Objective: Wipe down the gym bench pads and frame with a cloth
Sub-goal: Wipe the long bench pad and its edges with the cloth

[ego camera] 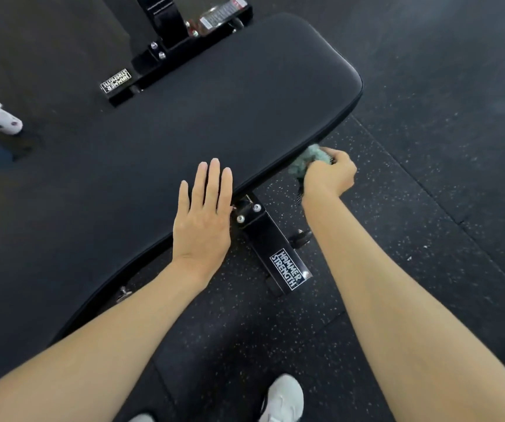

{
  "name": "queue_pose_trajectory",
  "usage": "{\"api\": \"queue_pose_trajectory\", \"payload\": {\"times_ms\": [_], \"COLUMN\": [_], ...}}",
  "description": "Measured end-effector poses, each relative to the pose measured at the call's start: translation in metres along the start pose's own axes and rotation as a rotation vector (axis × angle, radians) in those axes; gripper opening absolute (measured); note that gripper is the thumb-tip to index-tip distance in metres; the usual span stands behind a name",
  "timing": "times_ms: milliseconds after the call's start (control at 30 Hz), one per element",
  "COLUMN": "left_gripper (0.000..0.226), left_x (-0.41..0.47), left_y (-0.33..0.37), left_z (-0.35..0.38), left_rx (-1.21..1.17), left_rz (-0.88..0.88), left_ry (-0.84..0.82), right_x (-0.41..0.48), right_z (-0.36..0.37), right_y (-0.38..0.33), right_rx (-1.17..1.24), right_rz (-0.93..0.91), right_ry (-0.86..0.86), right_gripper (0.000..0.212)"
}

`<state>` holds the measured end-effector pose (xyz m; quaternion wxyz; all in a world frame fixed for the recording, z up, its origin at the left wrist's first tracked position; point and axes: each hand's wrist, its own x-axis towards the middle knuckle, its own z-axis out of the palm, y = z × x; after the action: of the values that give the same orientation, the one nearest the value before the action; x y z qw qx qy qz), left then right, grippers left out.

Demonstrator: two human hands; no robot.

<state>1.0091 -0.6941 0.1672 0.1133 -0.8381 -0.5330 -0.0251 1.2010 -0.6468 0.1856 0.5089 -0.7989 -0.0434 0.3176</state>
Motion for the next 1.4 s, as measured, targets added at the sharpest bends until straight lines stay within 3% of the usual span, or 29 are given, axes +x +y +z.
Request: {"api": "queue_pose_trajectory", "payload": {"times_ms": [100,200,300,367,533,700,833,933,1033,1233,1400], "left_gripper": [0.068,0.069,0.068,0.061,0.059,0.066,0.064,0.06,0.059,0.06,0.059], "left_x": [0.002,0.003,0.002,0.004,0.006,0.009,0.015,0.05,0.117,0.188,0.183], "left_y": [0.001,0.002,0.001,0.002,-0.001,0.0,-0.003,0.004,0.032,0.098,0.121], "left_z": [-0.001,-0.001,-0.001,-0.003,-0.011,-0.016,-0.031,-0.046,-0.052,-0.034,-0.027], "left_rx": [0.028,0.063,0.048,0.03,-0.05,-0.07,-0.172,-0.277,-0.391,-0.395,-0.312], "left_rz": [0.004,0.018,0.014,0.015,0.014,0.033,0.067,0.153,0.054,-0.046,-0.168], "left_ry": [-0.023,-0.051,-0.073,-0.09,-0.165,-0.233,-0.288,-0.258,-0.266,-0.336,-0.347], "right_x": [0.027,0.017,-0.018,-0.02,0.059,0.043,0.008,0.04,0.1,0.126,0.11], "right_z": [0.008,0.012,-0.007,-0.019,-0.01,-0.003,-0.018,-0.02,-0.018,0.002,-0.029], "right_y": [-0.019,-0.015,0.009,0.008,-0.051,-0.042,-0.007,-0.025,-0.058,-0.071,-0.057], "right_rx": [0.104,0.045,-0.086,-0.124,0.045,-0.138,-0.196,-0.14,-0.097,-0.215,-0.205], "right_rz": [0.131,0.043,-0.16,-0.201,-0.031,-0.104,-0.096,0.003,0.005,-0.139,-0.175], "right_ry": [0.12,0.122,-0.108,-0.22,0.112,0.076,-0.183,-0.019,0.065,-0.107,-0.204], "right_gripper": [0.032,0.036,0.032,0.032,0.027,0.038,0.031,0.029,0.027,0.054,0.035]}}
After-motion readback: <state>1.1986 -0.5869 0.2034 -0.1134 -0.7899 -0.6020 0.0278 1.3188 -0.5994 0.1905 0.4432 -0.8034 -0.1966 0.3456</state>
